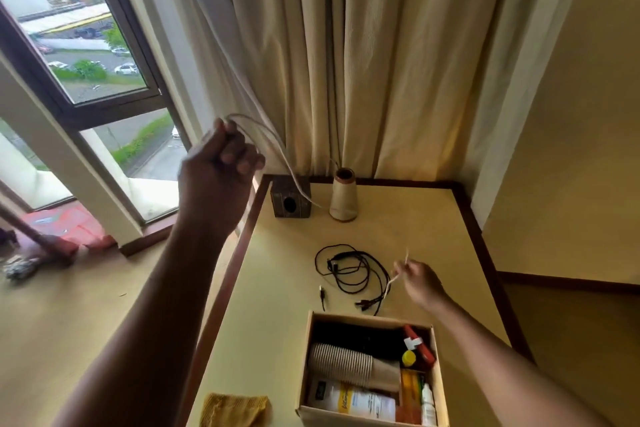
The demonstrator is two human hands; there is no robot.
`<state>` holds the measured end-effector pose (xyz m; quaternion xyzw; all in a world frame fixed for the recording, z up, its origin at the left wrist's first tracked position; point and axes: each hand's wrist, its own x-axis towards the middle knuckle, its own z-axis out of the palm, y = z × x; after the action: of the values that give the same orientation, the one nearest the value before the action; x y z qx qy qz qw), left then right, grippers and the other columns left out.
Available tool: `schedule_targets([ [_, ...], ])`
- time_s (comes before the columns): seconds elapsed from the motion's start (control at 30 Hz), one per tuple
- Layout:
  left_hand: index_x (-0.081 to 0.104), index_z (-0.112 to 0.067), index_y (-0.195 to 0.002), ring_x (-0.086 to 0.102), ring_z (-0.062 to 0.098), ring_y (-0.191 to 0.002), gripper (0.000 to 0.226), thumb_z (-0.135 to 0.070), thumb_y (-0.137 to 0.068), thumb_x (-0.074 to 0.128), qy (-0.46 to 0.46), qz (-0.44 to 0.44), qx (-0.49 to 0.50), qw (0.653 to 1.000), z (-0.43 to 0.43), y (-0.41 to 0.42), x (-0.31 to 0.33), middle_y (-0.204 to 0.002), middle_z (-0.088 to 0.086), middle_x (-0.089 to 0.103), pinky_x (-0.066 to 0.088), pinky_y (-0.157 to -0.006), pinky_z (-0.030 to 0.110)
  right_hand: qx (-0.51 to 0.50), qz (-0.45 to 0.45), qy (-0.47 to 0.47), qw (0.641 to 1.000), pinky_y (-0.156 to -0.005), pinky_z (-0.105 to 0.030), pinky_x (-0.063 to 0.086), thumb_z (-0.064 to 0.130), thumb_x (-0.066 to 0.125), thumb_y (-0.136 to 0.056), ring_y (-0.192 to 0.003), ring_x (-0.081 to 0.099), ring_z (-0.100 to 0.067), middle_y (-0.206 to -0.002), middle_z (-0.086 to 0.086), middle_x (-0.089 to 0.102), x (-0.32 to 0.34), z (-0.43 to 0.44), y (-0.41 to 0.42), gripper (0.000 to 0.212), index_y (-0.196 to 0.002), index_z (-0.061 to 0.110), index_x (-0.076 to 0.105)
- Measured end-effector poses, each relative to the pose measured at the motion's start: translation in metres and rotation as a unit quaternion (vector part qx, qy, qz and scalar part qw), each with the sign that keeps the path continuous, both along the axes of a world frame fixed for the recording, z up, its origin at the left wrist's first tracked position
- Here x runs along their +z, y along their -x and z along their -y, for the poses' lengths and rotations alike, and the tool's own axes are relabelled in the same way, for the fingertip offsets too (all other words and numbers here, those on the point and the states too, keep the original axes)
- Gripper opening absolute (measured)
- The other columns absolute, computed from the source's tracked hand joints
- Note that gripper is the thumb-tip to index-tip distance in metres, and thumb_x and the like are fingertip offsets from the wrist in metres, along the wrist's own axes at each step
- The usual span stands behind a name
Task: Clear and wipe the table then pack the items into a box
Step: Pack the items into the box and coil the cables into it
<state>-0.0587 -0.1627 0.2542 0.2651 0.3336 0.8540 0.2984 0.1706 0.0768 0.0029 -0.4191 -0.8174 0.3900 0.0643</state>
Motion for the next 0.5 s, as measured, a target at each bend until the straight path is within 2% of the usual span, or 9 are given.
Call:
schedule_targets([
  [0.07,0.058,-0.015,-0.084,0.042,0.012,-0.057,0.034,-0.019,-0.11,0.037,0.127,-0.033,0.049,0.99,-0.006,-0.004,-0.031,-0.061,-0.004,0.04,0.043,-0.062,0.026,-0.054,-0.16,0.012,0.986,-0.059,-0.021,0.046,0.035,0.044,-0.106,-0.069,0.065,-0.016,-0.08,-0.001,0.069,0.028,0.006,0.006,0.033,-0.088,0.018,0.065],
  [0.13,0.057,-0.011,-0.088,0.044,0.013,-0.059,0.03,-0.019,-0.11,0.038,0.251,-0.093,0.054,0.962,-0.012,-0.015,-0.071,-0.063,-0.003,0.046,0.041,-0.062,0.029,-0.068,-0.272,0.006,0.96,-0.062,-0.024,0.053,0.036,0.043,-0.106,-0.067,0.064,-0.015,-0.078,-0.004,0.066,0.057,0.013,0.016,0.031,-0.098,0.015,0.064],
  [0.2,0.058,-0.006,-0.096,0.047,0.017,-0.063,0.026,-0.021,-0.109,0.042,0.323,-0.121,0.034,0.938,-0.016,-0.03,-0.104,-0.066,-0.001,0.051,0.043,-0.063,0.032,-0.062,-0.347,0.001,0.936,-0.063,-0.027,0.058,0.035,0.04,-0.107,-0.063,0.057,-0.015,-0.072,-0.004,0.057,0.085,0.019,0.026,0.031,-0.106,0.014,0.063],
  [0.27,0.058,-0.004,-0.097,0.047,0.017,-0.063,0.025,-0.02,-0.108,0.043,0.351,-0.107,0.018,0.93,-0.018,-0.048,-0.126,-0.068,0.001,0.051,0.044,-0.061,0.031,-0.051,-0.39,0.005,0.92,-0.055,-0.027,0.055,0.035,0.035,-0.109,-0.057,0.048,-0.013,-0.067,0.001,0.047,0.108,0.019,0.033,0.034,-0.111,0.014,0.063],
  [0.33,0.058,-0.002,-0.097,0.046,0.016,-0.061,0.025,-0.019,-0.108,0.042,0.365,-0.08,0.011,0.928,-0.018,-0.066,-0.138,-0.066,0.0,0.048,0.043,-0.059,0.028,-0.039,-0.4,0.029,0.915,-0.043,-0.025,0.037,0.04,0.031,-0.109,-0.052,0.036,-0.012,-0.064,0.005,0.039,0.12,0.014,0.036,0.04,-0.115,0.019,0.064],
  [0.37,0.057,-0.002,-0.097,0.045,0.016,-0.061,0.025,-0.019,-0.108,0.043,0.37,-0.065,0.008,0.927,-0.017,-0.075,-0.143,-0.066,0.0,0.047,0.043,-0.058,0.027,-0.032,-0.385,0.035,0.922,-0.042,-0.025,0.031,0.042,0.03,-0.109,-0.051,0.032,-0.011,-0.064,0.005,0.038,0.122,0.012,0.035,0.041,-0.117,0.022,0.065],
  [0.43,0.058,-0.003,-0.097,0.044,0.016,-0.061,0.026,-0.021,-0.108,0.044,0.372,-0.036,0.001,0.928,-0.014,-0.086,-0.149,-0.065,0.0,0.046,0.043,-0.058,0.026,-0.015,-0.305,0.016,0.952,-0.042,-0.023,0.029,0.043,0.031,-0.109,-0.05,0.034,-0.009,-0.067,0.002,0.043,0.116,0.01,0.03,0.04,-0.117,0.025,0.066],
  [0.5,0.06,-0.004,-0.096,0.043,0.015,-0.061,0.026,-0.022,-0.107,0.045,0.363,-0.025,-0.015,0.932,-0.008,-0.094,-0.149,-0.066,0.001,0.044,0.042,-0.058,0.026,-0.001,-0.194,0.001,0.981,-0.043,-0.023,0.033,0.04,0.035,-0.108,-0.051,0.039,-0.01,-0.07,-0.002,0.049,0.098,0.012,0.021,0.038,-0.109,0.018,0.066],
])
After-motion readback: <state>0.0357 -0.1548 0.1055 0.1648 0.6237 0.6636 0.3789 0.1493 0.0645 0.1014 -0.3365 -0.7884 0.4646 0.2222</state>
